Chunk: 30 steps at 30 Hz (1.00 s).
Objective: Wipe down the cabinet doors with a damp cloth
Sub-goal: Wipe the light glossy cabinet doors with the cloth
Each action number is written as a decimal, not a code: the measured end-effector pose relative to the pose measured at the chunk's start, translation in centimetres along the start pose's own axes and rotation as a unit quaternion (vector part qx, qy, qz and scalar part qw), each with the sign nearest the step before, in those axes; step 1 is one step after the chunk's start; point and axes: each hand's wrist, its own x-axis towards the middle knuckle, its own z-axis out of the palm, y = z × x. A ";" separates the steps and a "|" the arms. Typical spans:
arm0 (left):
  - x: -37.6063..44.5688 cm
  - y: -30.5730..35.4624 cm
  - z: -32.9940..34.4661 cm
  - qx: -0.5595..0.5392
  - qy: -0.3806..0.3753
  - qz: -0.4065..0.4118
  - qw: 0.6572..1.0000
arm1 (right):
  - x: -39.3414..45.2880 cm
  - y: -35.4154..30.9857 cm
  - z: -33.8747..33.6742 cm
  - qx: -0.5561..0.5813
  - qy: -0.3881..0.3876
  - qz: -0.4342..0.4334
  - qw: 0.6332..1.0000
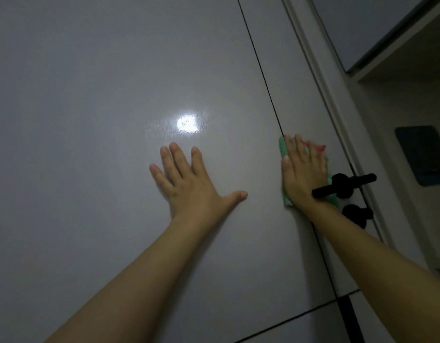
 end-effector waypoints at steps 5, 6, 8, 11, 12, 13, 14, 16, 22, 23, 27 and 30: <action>0.2 0.2 0.0 0.007 -0.006 -0.003 1.000 | -6.4 -0.9 0.8 0.005 -0.020 -0.082 0.996; 0.2 0.1 0.0 0.008 -0.007 -0.003 1.000 | -6.9 -0.8 1.0 0.006 -0.019 -0.100 0.995; 0.0 0.1 -0.1 0.009 -0.007 0.003 1.000 | -6.8 -0.8 0.8 0.010 -0.026 -0.094 0.995; 0.1 0.2 -0.2 0.011 -0.011 0.002 1.000 | -6.4 -2.5 0.7 0.004 -0.032 -0.041 0.999; 0.1 0.2 -0.2 0.011 -0.015 0.002 1.000 | -6.4 -3.4 0.6 -0.001 -0.033 -0.027 0.999; 0.1 0.2 -0.3 0.013 -0.018 0.005 1.000 | -6.3 -4.4 0.6 -0.003 -0.037 -0.021 0.999; 0.1 0.1 -0.4 0.011 -0.021 0.008 1.000 | -6.1 -5.5 0.7 -0.006 -0.043 -0.023 0.999; 0.2 -0.2 -0.5 -0.006 -0.026 0.011 1.000 | -4.6 -7.4 0.7 -0.012 -0.048 -0.023 0.999; 0.0 -0.4 -0.6 -0.051 -0.002 0.002 0.999 | 4.1 -8.9 0.7 0.024 -0.010 0.102 0.994; 0.0 -0.3 -0.6 -0.055 0.003 -0.004 0.998 | 5.3 -8.3 0.4 0.023 -0.007 0.115 0.993; -0.1 0.4 -0.5 -0.047 0.034 -0.027 0.998 | 7.0 -5.3 -0.3 0.022 -0.005 0.136 0.990; -0.2 0.8 -0.1 -0.024 0.068 -0.029 0.997 | 5.5 -5.0 -0.2 0.020 -0.023 0.181 0.983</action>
